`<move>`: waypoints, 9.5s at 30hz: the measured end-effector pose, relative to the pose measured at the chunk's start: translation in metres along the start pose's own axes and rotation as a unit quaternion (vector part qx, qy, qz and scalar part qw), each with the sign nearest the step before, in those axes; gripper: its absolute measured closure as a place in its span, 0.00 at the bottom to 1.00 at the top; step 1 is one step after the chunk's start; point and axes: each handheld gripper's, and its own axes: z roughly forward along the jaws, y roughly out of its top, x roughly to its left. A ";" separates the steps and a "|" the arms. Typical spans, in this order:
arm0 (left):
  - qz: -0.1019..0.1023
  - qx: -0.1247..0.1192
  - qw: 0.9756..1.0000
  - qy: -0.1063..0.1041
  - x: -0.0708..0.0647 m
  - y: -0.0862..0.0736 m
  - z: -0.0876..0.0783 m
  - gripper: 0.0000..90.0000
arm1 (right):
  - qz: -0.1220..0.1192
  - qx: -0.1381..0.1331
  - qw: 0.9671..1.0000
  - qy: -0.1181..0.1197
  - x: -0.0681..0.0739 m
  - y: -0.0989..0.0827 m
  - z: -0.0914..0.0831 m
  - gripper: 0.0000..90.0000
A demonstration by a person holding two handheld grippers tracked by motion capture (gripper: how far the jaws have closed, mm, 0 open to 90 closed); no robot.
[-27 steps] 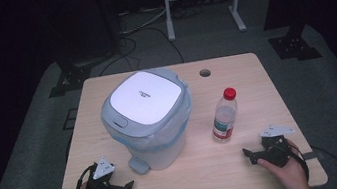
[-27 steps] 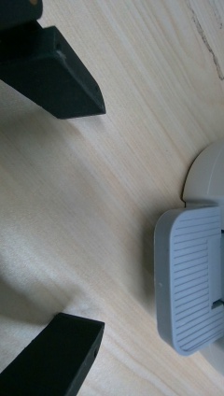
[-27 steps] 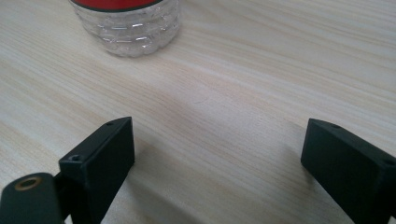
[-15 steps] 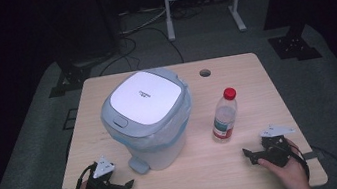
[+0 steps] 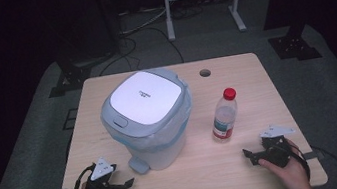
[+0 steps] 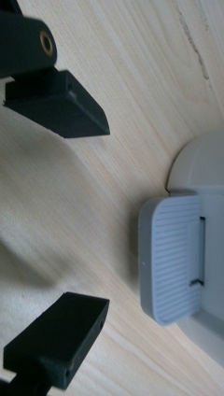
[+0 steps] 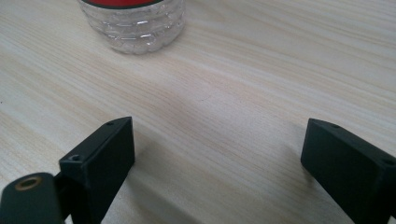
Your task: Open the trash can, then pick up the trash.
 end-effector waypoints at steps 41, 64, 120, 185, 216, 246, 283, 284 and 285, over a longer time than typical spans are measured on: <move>-0.004 -0.040 0.999 -0.030 -0.010 0.029 -0.012 1.00 | -0.002 0.000 1.000 0.001 0.000 0.000 0.000 0.10; -0.003 -0.041 0.999 -0.021 -0.013 0.042 0.011 1.00 | -0.002 0.000 1.000 0.001 0.000 0.000 0.000 0.10; -0.010 -0.023 1.000 0.000 -0.023 0.034 0.031 1.00 | -0.002 0.000 1.000 0.001 0.000 -0.001 0.000 0.10; -0.010 -0.065 0.998 0.004 -0.024 0.022 0.031 0.99 | -0.038 -0.097 0.990 0.092 0.007 0.043 -0.017 0.11; -0.010 -0.065 0.998 0.004 -0.024 0.022 0.031 0.99 | -0.044 -0.108 0.986 0.118 0.013 0.060 0.007 0.18; -0.010 -0.065 0.998 0.004 -0.024 0.023 0.031 0.99 | -0.053 -0.095 0.987 0.122 0.018 0.069 0.035 0.19; -0.011 -0.065 0.998 0.004 -0.024 0.022 0.031 0.99 | -0.073 -0.095 0.983 0.136 0.020 0.070 0.034 0.29; -0.010 -0.065 0.998 0.004 -0.024 0.022 0.031 0.99 | -0.073 -0.095 0.983 0.136 0.020 0.070 0.034 0.29; -0.010 -0.065 0.998 0.004 -0.024 0.022 0.031 0.99 | -0.071 -0.095 0.983 0.138 0.020 0.070 0.033 0.29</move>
